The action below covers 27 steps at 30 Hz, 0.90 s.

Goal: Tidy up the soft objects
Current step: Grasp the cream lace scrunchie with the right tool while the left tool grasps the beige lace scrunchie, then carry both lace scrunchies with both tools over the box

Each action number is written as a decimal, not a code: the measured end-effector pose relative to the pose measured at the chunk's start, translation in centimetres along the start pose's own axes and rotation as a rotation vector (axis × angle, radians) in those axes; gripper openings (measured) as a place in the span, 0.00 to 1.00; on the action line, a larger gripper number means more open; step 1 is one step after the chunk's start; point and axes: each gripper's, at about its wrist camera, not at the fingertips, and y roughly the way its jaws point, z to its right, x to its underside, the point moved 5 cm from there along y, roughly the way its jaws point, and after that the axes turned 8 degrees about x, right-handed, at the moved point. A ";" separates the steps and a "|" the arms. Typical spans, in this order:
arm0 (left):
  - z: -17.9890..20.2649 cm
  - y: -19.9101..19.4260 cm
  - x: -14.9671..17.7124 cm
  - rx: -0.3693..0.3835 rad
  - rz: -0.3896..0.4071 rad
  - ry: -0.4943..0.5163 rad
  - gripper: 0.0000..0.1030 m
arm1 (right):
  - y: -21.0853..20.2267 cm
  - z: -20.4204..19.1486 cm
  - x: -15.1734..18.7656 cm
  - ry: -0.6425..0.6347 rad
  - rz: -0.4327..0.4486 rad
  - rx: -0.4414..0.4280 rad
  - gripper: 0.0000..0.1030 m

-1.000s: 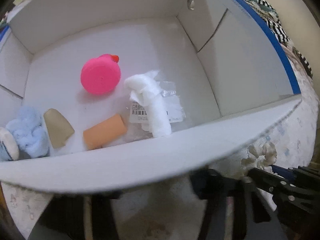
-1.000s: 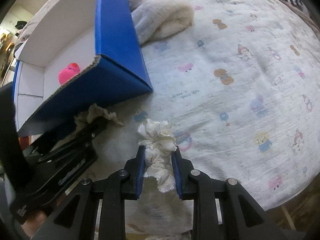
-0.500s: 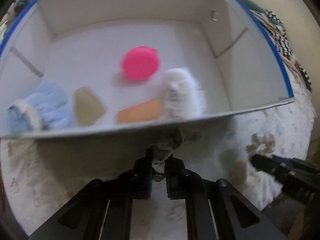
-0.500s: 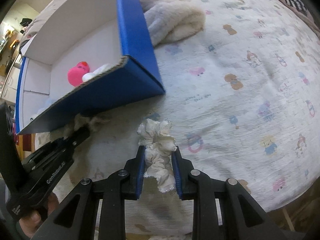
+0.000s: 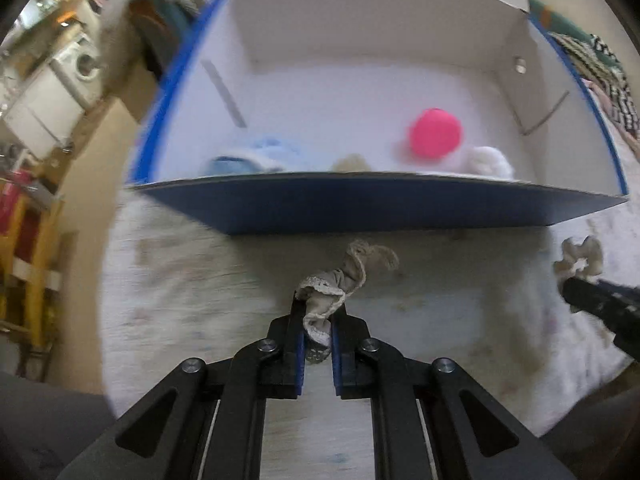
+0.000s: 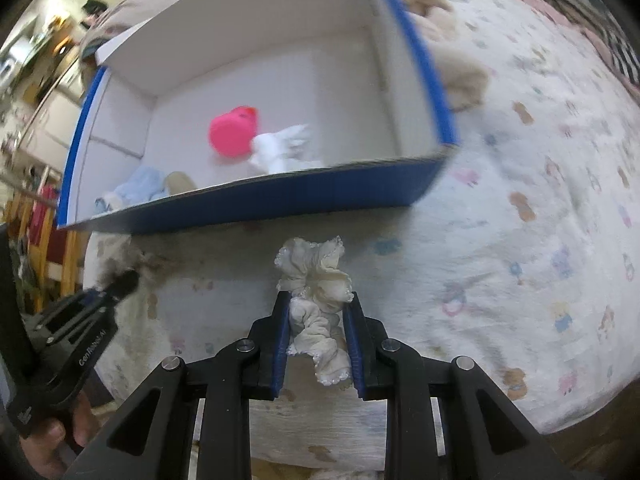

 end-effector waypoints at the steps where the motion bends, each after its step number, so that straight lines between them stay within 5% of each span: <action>1: -0.3 -0.2 0.2 -0.013 0.008 -0.002 0.09 | -0.1 -0.6 0.0 -0.014 0.003 -0.004 0.27; 13: -4.9 -4.5 1.4 -0.042 0.060 -0.114 0.09 | -2.6 -5.5 -0.3 -0.117 0.052 -0.048 0.27; 16: -5.0 -7.3 0.5 -0.045 0.127 -0.109 0.09 | -4.0 -6.1 -0.7 -0.140 0.101 0.003 0.27; 27: -5.9 -13.1 -4.2 -0.056 0.293 -0.067 0.09 | -9.8 -7.1 -2.7 -0.102 0.335 -0.092 0.27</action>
